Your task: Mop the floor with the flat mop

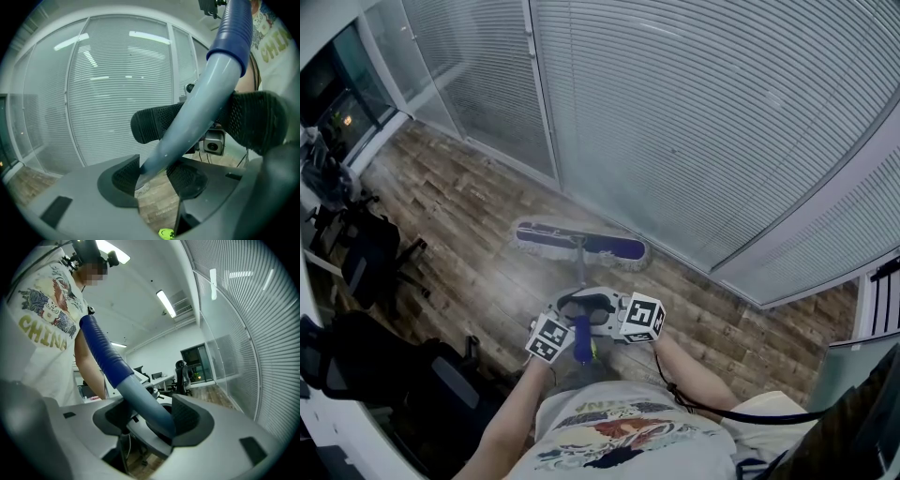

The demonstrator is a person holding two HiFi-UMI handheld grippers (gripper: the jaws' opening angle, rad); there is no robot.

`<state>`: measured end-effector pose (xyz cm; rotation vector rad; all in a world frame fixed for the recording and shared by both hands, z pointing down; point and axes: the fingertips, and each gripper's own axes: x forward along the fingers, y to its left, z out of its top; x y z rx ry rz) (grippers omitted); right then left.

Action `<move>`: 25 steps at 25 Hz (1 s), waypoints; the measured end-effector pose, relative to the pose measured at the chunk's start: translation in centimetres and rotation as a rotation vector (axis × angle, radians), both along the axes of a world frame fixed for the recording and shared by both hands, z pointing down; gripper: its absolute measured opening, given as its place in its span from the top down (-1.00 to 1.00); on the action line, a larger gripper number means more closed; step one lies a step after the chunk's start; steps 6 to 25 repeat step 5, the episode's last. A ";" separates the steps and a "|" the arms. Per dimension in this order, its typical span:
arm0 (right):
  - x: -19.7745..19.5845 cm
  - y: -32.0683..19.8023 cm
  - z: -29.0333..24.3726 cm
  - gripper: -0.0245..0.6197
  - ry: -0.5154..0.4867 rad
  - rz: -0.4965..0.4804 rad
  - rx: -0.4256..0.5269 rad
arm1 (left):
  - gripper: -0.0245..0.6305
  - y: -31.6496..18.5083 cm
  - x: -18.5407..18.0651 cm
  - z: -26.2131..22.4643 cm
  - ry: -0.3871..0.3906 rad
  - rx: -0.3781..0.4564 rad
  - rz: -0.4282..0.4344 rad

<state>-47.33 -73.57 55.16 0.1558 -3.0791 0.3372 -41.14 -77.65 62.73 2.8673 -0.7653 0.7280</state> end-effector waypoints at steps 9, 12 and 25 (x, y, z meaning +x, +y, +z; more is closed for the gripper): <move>-0.9 -0.7 -0.4 0.15 -0.005 0.003 0.000 | 0.46 -0.6 -0.9 -0.3 0.001 -0.008 0.004; -0.9 -0.7 -0.4 0.15 -0.005 0.003 0.000 | 0.46 -0.6 -0.9 -0.3 0.001 -0.008 0.004; -0.9 -0.7 -0.4 0.15 -0.005 0.003 0.000 | 0.46 -0.6 -0.9 -0.3 0.001 -0.008 0.004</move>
